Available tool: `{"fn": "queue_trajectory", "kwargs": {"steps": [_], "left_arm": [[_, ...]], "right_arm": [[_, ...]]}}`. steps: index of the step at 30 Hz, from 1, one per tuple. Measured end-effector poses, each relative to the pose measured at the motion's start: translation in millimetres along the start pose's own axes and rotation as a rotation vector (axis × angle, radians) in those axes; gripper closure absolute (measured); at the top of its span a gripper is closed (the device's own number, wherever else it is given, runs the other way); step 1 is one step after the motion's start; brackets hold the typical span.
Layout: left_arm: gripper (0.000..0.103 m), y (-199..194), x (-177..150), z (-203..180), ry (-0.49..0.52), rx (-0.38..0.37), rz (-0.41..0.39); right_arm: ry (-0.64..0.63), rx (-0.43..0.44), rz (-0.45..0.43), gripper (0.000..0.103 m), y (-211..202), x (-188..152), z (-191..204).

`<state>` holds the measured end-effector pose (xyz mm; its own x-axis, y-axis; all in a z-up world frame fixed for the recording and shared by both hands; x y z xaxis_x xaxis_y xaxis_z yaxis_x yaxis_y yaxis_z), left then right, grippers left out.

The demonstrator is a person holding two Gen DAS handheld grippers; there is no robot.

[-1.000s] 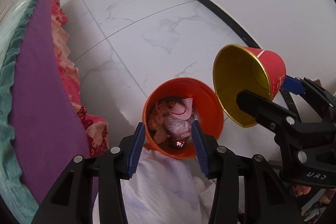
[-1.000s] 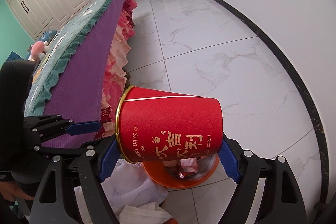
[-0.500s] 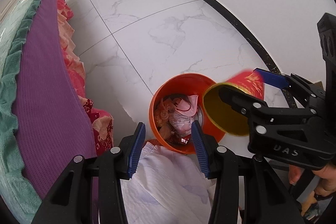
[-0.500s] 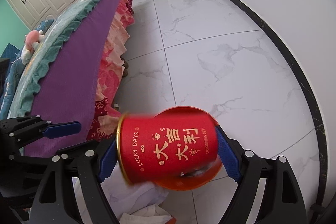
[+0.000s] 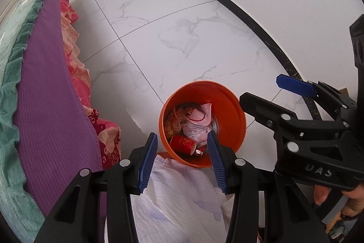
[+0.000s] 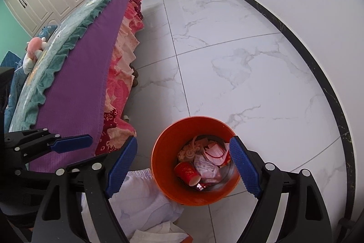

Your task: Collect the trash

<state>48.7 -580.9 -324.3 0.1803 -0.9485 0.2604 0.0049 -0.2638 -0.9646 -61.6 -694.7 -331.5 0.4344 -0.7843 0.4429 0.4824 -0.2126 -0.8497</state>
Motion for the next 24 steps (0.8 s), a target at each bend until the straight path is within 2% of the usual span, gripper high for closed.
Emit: {"fn": "queue_trajectory", "kwargs": {"steps": [4,11,12,14,19,20,21,24], "left_arm": [[0.056,-14,3,-2,-0.003,0.008,-0.034],[0.055,-73,-1,0,-0.031,0.036,-0.169],[0.049,-87,-6,2,-0.044,0.048,-0.194],[0.046,-107,-13,5,-0.063,0.055,-0.238],[0.045,-162,-45,20,-0.142,0.105,-0.333],[0.042,-173,-55,24,-0.162,0.114,-0.348],[0.034,-181,-62,26,-0.174,0.125,-0.36],[0.031,-212,-94,36,-0.215,0.196,-0.41]], "right_arm": [[-0.002,-0.001,-0.041,0.021,-23,5,5],[-0.026,0.03,-0.151,0.021,-81,14,29],[-0.034,0.038,-0.164,0.021,-88,16,35],[-0.059,0.063,-0.2,0.021,-111,16,52],[-0.139,0.123,-0.257,0.018,-155,7,96],[-0.15,0.136,-0.259,0.018,-161,5,103],[-0.163,0.155,-0.261,0.018,-168,0,114],[-0.201,0.198,-0.27,0.018,-186,-14,141]]}}
Point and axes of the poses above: each gripper's, at about its wrist camera, not at the fingertips, and y roughly the way its jaws point, z to its left, x to its top, the point moved 8 cm from there along y, roughly the way its jaws point, and after that the axes turned 2 degrees about x, right-handed, at the moved point
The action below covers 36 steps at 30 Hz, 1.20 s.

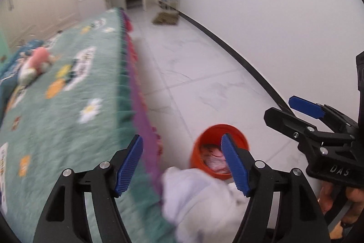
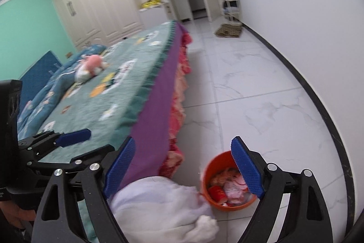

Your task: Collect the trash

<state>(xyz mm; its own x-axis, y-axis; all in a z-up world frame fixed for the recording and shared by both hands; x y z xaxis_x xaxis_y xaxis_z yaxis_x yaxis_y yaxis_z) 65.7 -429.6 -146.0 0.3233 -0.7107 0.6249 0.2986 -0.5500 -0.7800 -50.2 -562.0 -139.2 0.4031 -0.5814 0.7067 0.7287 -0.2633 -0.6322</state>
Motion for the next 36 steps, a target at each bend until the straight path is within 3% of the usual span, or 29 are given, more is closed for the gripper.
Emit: {"fn": "queue_trajectory", "kwargs": {"steps": [2,4,12,19,24,31,36], "left_arm": [[0.031,-18,-7,10,-0.023,0.021,-0.015],[0.023,-39,-17,23,-0.057,0.046,-0.036],[0.019,-120,-50,86,-0.205,0.191,-0.15],[0.006,-207,-93,141,-0.367,0.392,-0.259],[0.006,-253,-111,164,-0.454,0.495,-0.343],[0.006,-285,-131,187,-0.524,0.585,-0.384],[0.005,-292,-145,197,-0.563,0.598,-0.377]], "right_arm": [[-0.024,0.032,-0.005,0.018,-10,-3,21],[-0.05,0.066,-0.011,0.018,-19,-4,43],[-0.213,0.209,-0.051,0.016,-55,-14,149],[-0.358,0.36,-0.088,0.015,-77,-24,249],[-0.436,0.432,-0.14,0.008,-95,-26,306],[-0.526,0.473,-0.195,0.005,-116,-26,356],[-0.529,0.45,-0.181,0.005,-113,-28,362]]}}
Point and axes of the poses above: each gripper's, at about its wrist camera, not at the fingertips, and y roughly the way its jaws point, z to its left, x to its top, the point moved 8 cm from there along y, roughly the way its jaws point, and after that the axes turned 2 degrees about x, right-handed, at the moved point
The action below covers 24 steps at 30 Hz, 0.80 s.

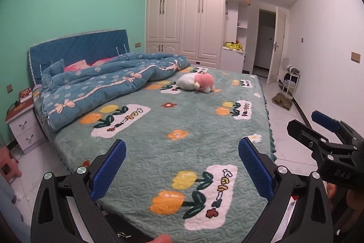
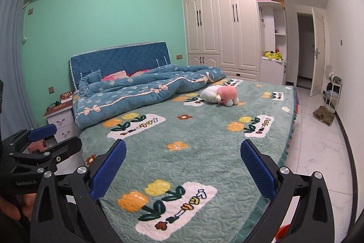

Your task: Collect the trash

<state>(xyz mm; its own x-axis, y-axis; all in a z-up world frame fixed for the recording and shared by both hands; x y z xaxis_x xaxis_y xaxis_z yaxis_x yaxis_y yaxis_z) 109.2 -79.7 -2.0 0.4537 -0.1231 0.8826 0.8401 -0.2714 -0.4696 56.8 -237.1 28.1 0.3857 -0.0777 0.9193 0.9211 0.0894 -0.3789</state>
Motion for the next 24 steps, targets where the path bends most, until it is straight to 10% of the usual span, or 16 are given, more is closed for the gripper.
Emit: {"fn": "queue_trajectory", "kwargs": {"steps": [24], "left_arm": [[0.006,11,-27,-2,-0.011,0.02,0.106]], "right_arm": [[0.057,0.006,0.119,0.005,21,-39,-7]]}}
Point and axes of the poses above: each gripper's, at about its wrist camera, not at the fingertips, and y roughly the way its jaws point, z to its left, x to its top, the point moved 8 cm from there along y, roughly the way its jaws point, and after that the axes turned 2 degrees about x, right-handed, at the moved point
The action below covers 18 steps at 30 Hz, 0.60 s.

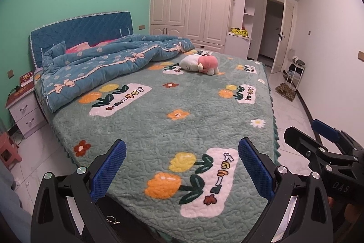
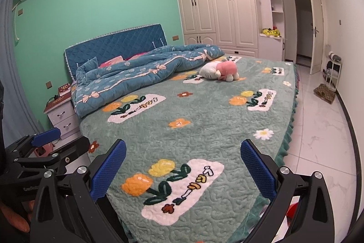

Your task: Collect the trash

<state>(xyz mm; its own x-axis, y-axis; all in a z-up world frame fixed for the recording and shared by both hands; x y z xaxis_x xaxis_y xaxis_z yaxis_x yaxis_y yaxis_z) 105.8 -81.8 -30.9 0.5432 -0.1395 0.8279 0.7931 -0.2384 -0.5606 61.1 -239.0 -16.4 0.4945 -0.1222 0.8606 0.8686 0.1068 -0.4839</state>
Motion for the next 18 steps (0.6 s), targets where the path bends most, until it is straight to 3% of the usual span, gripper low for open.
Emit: {"fn": "queue_trajectory", "kwargs": {"steps": [18], "left_arm": [[0.006,1.4,1.0,3.2,0.004,0.013,0.009]], "right_arm": [[0.002,0.012,0.018,0.005,7.1,-2.6,-1.4]]}}
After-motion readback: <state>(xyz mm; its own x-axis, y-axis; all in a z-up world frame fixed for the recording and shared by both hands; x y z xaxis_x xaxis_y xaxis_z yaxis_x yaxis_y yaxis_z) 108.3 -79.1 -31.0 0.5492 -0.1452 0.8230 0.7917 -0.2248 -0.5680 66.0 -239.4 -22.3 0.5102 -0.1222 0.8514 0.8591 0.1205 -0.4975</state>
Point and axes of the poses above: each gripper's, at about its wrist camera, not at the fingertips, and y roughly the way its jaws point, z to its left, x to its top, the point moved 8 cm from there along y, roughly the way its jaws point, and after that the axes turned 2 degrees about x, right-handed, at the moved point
